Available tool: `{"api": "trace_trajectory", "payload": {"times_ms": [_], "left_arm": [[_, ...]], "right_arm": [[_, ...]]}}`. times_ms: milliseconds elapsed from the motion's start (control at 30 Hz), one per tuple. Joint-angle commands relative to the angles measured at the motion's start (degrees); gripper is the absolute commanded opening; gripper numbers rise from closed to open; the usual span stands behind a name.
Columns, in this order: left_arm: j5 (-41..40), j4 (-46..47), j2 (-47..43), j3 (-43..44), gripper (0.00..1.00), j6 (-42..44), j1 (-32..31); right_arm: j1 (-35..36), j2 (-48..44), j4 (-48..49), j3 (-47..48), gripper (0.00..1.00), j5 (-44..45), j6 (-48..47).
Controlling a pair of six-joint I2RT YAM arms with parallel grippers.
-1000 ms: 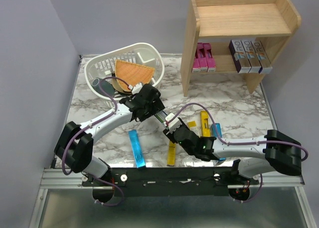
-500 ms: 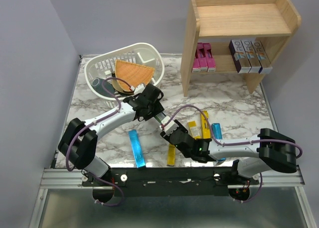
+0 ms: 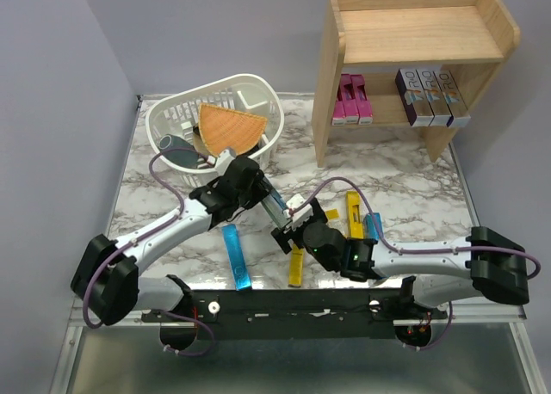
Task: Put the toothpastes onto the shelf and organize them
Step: Pick up the toothpaste from the center of the board.
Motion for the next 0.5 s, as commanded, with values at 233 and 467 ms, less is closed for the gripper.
{"api": "trace_trajectory", "payload": {"times_ms": [233, 467], "left_arm": [[-6.07, 26.45, -18.58, -15.96, 0.27, -1.99, 1.98], [-6.78, 34.91, -23.95, -19.93, 0.27, -4.01, 2.07]], "right_arm": [[-15.59, -21.57, 2.82, -6.31, 1.00, -30.40, 17.99], [-20.54, -26.77, 13.01, -11.07, 1.00, -41.58, 23.46]]}}
